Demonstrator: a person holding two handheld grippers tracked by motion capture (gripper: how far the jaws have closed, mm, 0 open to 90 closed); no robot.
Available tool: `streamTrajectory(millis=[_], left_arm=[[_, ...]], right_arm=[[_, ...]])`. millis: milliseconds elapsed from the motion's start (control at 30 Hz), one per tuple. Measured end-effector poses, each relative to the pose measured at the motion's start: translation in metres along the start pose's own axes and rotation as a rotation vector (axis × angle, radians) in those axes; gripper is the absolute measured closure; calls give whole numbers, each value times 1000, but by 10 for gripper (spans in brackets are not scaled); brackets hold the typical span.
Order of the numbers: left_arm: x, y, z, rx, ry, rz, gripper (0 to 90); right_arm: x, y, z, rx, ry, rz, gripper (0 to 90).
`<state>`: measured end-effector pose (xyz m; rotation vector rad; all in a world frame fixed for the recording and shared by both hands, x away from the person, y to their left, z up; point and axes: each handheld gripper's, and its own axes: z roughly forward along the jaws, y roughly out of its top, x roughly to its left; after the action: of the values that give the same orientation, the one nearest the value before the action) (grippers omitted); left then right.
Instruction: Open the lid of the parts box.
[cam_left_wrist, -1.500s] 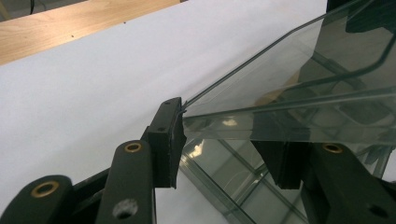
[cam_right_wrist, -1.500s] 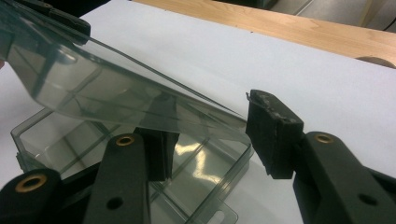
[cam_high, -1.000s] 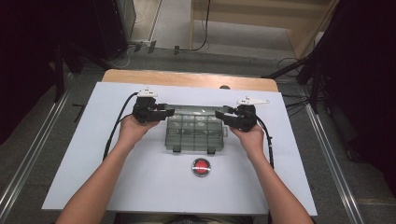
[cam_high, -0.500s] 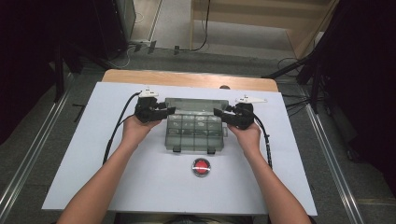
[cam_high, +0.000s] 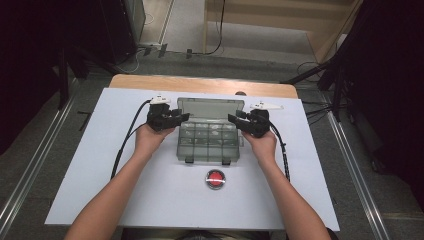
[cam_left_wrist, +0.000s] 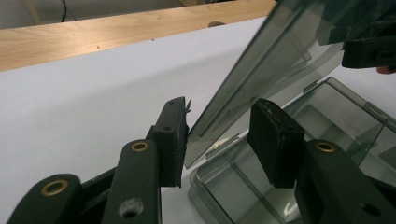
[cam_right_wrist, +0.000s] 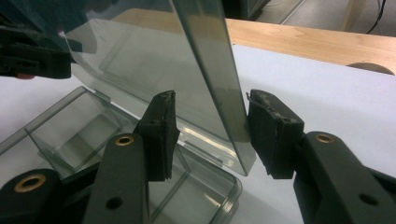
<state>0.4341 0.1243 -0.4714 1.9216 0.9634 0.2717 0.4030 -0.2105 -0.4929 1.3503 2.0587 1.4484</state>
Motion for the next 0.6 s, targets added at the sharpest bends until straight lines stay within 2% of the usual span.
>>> streamTrajectory(millis=[100, 400, 533, 600], left_arm=[[2, 0, 2, -8, -8, -37, 601], [3, -3, 7, -2, 11, -54, 601], [5, -5, 11, -4, 11, -82, 601], [5, -5, 12, -6, 14, -81, 601]], right_arm=[[-1, 0, 1, -6, -3, 10, 559], [-3, -2, 7, -11, -28, 14, 581], [-4, -2, 9, -5, -32, 19, 590], [-5, -2, 10, -2, -34, 24, 594]])
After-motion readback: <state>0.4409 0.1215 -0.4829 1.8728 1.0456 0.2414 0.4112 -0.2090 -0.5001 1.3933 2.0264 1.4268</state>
